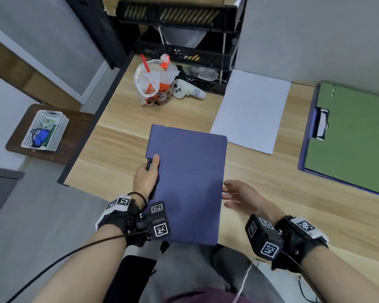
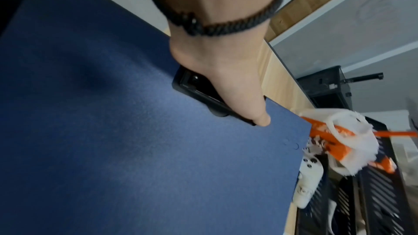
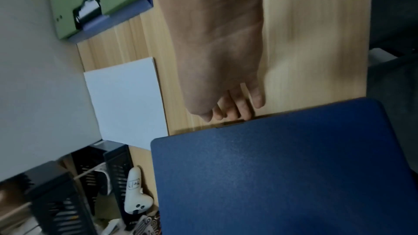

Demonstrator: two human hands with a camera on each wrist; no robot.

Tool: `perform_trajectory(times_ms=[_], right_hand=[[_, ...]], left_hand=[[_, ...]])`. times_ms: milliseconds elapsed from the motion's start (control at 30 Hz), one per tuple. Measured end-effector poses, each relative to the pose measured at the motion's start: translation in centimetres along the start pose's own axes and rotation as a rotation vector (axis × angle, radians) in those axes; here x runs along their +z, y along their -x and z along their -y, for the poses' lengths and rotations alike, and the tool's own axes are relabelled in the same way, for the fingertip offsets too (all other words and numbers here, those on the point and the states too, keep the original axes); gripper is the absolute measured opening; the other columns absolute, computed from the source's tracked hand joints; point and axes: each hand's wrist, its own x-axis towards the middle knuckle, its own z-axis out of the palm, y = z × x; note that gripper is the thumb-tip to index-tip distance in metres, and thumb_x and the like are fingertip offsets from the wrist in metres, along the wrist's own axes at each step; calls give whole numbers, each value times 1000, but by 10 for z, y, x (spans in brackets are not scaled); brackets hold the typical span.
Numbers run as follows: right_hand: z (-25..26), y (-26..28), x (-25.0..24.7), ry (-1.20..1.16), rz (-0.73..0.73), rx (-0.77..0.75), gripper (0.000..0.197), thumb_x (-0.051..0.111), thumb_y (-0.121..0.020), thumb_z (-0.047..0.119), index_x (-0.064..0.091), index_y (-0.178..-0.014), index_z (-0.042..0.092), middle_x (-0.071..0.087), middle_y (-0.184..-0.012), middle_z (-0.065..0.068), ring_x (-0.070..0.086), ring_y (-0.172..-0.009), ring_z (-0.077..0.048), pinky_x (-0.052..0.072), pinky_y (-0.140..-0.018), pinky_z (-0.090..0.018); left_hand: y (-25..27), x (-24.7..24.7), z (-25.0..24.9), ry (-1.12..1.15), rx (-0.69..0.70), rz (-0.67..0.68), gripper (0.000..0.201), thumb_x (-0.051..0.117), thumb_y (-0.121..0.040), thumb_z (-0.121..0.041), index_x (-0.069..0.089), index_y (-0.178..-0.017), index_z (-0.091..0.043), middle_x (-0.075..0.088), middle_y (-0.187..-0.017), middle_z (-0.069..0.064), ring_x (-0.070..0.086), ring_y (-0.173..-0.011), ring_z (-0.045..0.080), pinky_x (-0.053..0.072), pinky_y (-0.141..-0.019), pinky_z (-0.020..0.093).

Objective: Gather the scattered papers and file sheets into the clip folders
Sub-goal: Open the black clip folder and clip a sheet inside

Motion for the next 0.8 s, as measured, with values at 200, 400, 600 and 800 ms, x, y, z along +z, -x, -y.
perform_trajectory(times_ms=[200, 400, 600, 800], right_hand=[[-7, 54, -63, -281, 134, -105, 46, 35, -101, 49, 65, -111, 16, 65, -83, -2, 64, -66, -14, 55, -58, -25], [-5, 89, -107, -595, 122, -349, 62, 25, -100, 59, 55, -137, 19, 62, -133, -4, 63, -117, -20, 53, -95, -36], [-7, 109, -119, -512, 29, -467, 60, 23, -101, 56, 50, -140, 19, 62, -134, -2, 58, -124, -19, 39, -110, -41], [6, 131, -93, -434, 51, -594, 60, 25, -100, 56, 51, -140, 19, 61, -136, 0, 57, -126, -19, 39, -110, -41]], left_hand=[[48, 78, -41, 79, 51, 217, 46, 51, -85, -60, 46, -70, -17, 50, -62, 1, 45, -59, 21, 37, -59, 30], [93, 144, -77, 11, 234, 396, 45, 59, -93, -21, 30, -127, -14, 56, -108, -3, 57, -86, 16, 49, -76, 30], [131, 164, -112, -350, 344, 506, 93, 71, -81, -45, 15, -151, -18, 12, -154, 5, 17, -144, 19, 19, -119, 34], [159, 145, -139, -487, 409, 668, 128, 74, -56, -73, -2, -152, -36, -10, -161, 2, -11, -149, 16, 9, -121, 46]])
